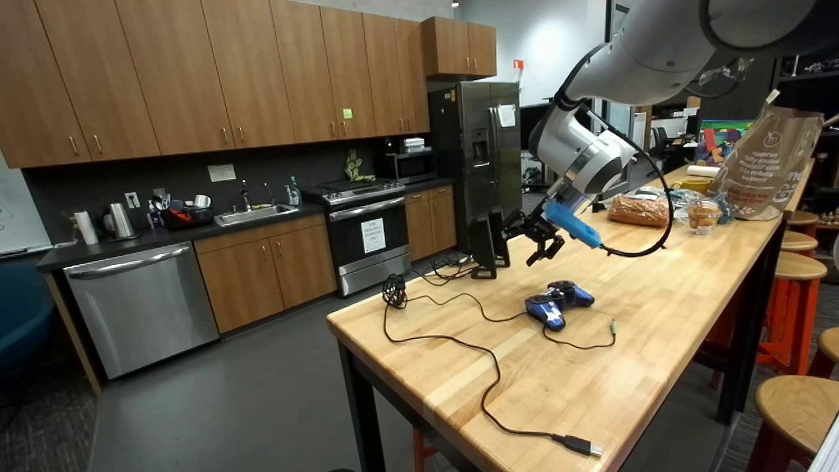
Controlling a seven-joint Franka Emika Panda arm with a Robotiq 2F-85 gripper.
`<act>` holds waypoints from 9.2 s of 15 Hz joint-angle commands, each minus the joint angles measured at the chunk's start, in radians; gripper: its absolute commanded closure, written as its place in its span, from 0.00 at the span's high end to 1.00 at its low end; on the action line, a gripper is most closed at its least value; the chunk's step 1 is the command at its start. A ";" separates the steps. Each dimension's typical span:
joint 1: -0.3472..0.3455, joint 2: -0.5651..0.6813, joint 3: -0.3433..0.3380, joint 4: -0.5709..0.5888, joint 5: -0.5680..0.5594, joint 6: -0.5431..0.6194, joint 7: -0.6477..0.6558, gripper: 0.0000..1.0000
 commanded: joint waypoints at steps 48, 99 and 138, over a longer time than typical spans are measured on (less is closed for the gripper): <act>-0.047 -0.346 -0.064 0.005 0.422 -0.255 0.117 1.00; -0.034 -0.508 -0.086 -0.003 0.747 -0.389 0.156 0.55; -0.033 -0.512 -0.092 -0.008 0.724 -0.426 0.252 0.18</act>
